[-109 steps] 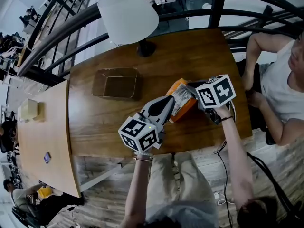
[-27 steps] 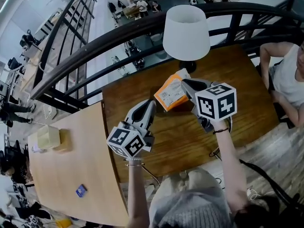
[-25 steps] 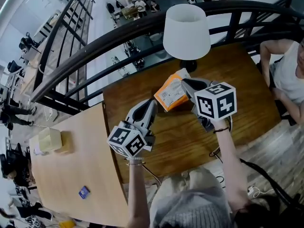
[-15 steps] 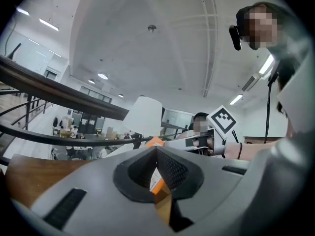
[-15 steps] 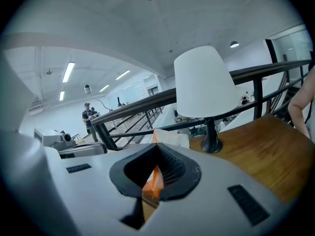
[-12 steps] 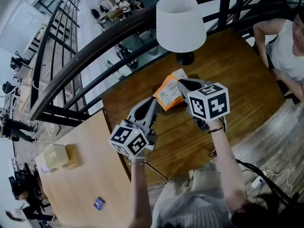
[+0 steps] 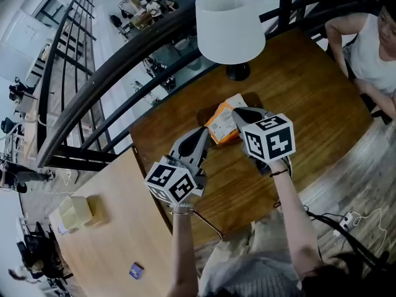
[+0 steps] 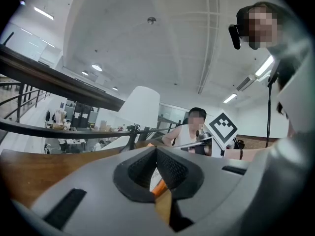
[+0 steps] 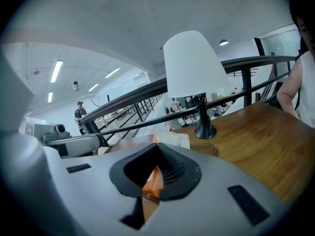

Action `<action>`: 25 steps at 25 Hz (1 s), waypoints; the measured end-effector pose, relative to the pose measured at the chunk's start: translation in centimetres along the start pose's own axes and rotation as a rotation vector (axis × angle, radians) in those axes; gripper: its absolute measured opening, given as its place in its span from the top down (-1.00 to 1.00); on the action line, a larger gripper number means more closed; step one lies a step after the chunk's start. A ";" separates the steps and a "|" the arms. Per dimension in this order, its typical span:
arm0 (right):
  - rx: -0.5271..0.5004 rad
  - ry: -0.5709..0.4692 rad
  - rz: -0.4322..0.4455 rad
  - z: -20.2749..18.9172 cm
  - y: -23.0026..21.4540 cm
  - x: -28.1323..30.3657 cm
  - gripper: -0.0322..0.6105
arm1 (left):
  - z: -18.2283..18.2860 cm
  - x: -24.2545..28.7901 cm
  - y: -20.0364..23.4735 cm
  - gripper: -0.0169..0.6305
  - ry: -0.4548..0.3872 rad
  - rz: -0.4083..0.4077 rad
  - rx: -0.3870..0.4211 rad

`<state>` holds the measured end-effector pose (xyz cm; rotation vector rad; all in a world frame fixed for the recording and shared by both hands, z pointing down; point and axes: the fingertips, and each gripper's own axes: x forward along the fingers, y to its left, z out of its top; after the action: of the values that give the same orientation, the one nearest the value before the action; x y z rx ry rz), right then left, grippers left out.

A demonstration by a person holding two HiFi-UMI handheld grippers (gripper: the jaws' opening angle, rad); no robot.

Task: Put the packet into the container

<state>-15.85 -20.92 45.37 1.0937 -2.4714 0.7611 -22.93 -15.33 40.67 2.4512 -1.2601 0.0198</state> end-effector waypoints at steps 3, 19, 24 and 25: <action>-0.015 0.004 -0.010 0.0 0.0 0.2 0.84 | -0.1 0.3 -0.1 0.93 0.001 -0.007 -0.005; -0.200 0.206 -0.091 -3.3 -3.3 0.9 0.84 | -1.3 2.2 -0.6 0.93 0.039 -0.020 -0.013; -0.254 0.274 -0.079 -4.0 -3.3 1.1 0.83 | -2.1 3.0 -1.2 0.93 0.056 -0.029 -0.017; -0.262 0.285 -0.080 -4.1 -3.3 1.2 0.83 | -2.2 3.1 -1.3 0.93 0.059 -0.031 -0.018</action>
<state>-13.78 -21.03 50.35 0.9125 -2.1985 0.5112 -19.66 -16.32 42.87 2.4362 -1.1926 0.0715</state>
